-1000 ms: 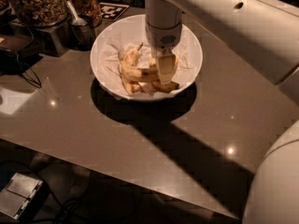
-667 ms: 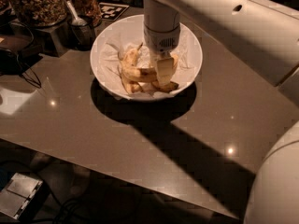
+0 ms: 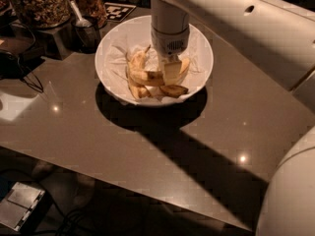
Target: Pick banana from white bowl
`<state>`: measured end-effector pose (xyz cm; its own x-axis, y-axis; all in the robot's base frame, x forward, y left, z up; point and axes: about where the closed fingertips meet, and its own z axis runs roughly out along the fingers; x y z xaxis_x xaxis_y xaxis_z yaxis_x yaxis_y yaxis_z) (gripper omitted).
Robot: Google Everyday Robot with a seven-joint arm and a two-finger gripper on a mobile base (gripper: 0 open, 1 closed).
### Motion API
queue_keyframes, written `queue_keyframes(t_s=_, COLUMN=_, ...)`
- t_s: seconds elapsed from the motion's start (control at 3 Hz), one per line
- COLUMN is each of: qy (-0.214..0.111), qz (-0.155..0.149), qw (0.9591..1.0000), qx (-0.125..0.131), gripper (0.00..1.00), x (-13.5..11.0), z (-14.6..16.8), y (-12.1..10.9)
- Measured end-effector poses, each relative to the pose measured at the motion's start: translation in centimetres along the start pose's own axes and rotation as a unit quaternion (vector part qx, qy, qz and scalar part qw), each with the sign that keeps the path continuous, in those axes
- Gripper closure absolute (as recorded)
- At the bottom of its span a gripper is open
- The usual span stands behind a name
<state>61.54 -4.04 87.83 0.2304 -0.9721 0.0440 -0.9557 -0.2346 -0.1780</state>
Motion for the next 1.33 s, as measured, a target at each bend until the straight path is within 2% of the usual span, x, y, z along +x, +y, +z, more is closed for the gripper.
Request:
queue_keyframes(t_s=0.33, qy=0.0, qz=0.0, qw=1.0, qx=0.0, gripper=1.0, x=0.0, z=0.0, y=0.0)
queue_keyframes(t_s=1.33, qy=0.0, qz=0.013, qw=0.9997, qx=0.023, gripper=1.0, x=-0.3, z=-5.7, y=1.1)
